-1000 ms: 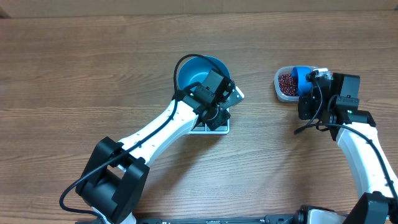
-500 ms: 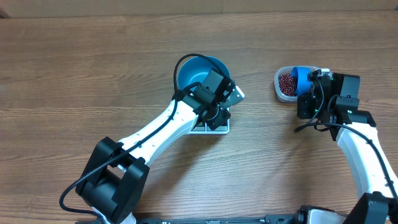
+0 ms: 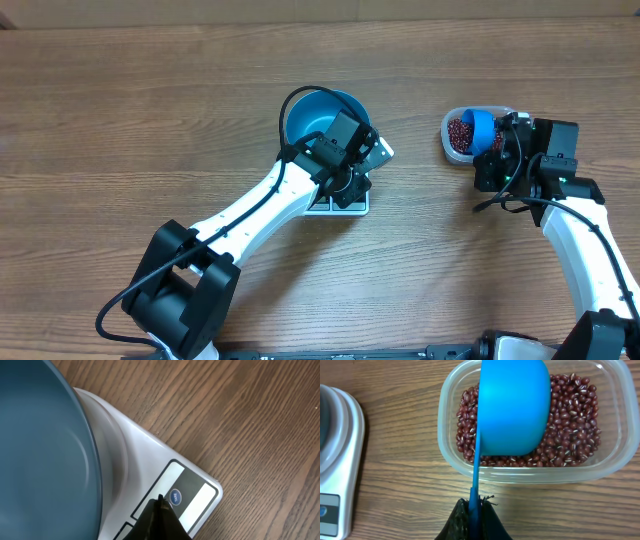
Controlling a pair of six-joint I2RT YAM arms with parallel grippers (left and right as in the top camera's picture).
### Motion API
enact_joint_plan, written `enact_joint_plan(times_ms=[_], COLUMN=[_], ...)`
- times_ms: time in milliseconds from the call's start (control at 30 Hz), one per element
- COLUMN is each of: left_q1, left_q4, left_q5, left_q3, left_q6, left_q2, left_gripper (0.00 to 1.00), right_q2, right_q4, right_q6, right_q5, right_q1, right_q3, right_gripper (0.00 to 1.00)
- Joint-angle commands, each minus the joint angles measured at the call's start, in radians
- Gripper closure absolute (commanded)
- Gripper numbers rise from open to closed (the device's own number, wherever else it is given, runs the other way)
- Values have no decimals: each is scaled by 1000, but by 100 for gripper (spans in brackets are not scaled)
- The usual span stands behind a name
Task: Scoop item into bowl and weigh 150g on scale
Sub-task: 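Drag the scoop through the beans with the right gripper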
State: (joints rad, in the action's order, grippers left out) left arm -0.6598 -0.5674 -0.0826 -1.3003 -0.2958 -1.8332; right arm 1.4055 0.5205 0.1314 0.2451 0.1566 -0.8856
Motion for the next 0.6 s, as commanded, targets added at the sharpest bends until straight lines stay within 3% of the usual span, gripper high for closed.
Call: enact_joint_plan(times_ms=[0, 333, 567], left_q1=[-1, -1, -1], left_q4=[5, 4, 4], left_q5=[-11, -11, -11], left_q3=[9, 9, 9], left_q6=[-23, -23, -23], left_q2=[2, 2, 3], left_gripper=[96, 96, 96], right_q2=[-24, -24, -24], right_q4=[-2, -21, -11], right_q6=[-42, -145, -192], right_q5=[48, 46, 136], right_q1=[-4, 5, 105], right_q3=[-27, -27, -27], right_gripper=[96, 96, 96])
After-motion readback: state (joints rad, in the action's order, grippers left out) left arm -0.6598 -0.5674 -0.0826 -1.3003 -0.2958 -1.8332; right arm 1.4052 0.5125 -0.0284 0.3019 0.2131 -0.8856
